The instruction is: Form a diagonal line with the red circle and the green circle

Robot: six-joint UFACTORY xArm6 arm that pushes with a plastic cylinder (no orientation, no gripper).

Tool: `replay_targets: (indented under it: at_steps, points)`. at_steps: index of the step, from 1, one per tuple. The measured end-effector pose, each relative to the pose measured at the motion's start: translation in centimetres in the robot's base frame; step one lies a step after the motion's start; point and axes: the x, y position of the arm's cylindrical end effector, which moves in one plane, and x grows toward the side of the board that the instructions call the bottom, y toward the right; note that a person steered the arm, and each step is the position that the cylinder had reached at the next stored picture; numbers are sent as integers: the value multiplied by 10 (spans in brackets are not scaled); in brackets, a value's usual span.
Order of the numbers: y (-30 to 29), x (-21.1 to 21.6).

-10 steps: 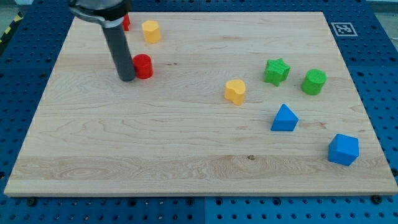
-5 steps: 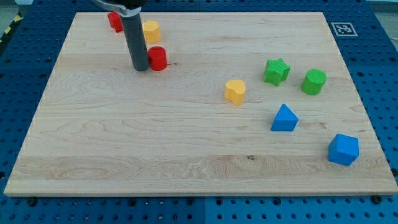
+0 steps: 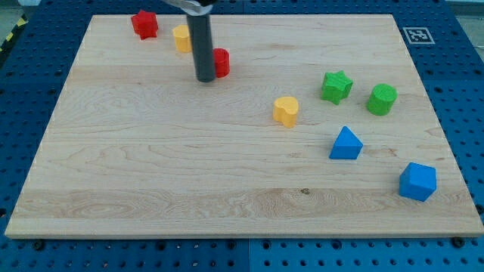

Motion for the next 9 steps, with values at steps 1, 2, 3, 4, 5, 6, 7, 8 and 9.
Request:
replay_targets:
  at_steps: [1,2,3,4,5,6,7,8,9]
  points:
    - [41,3]
    - [84,-10]
    - [144,-24]
    - [211,-27]
    - [255,-1]
    - [247,9]
    - [221,12]
    - [207,17]
    - [210,20]
